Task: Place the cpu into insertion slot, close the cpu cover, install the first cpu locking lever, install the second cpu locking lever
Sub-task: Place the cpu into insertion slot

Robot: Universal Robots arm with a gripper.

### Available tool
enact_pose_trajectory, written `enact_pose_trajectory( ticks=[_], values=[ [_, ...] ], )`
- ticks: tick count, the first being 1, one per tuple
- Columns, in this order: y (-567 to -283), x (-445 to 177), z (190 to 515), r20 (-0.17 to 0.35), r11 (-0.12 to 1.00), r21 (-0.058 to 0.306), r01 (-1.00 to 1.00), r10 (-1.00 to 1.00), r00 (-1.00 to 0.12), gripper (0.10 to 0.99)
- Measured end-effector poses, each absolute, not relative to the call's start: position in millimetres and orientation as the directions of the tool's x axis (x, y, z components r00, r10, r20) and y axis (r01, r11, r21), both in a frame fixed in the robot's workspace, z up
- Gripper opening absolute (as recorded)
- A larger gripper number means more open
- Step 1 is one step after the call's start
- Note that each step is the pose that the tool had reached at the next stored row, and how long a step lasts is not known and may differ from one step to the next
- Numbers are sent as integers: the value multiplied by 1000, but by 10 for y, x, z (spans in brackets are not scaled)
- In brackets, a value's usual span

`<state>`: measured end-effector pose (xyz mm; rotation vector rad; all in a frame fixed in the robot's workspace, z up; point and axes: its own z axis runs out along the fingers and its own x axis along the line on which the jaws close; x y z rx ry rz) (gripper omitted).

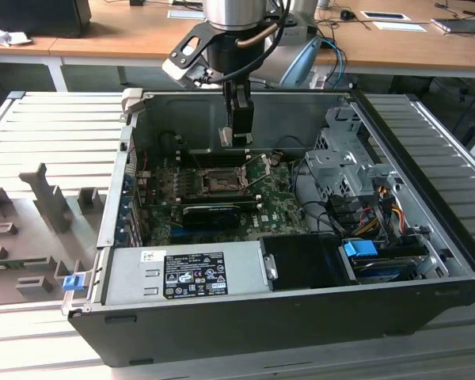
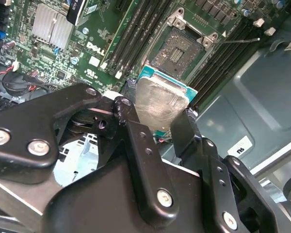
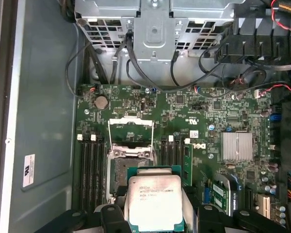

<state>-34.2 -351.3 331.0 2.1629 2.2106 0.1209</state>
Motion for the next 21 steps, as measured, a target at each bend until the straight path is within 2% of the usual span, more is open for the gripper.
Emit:
enact_pose_trajectory(
  ticks=[21],
  values=[
    [-3512,-342,3122,22,21,78,997,1000,-22,525]
  ],
)
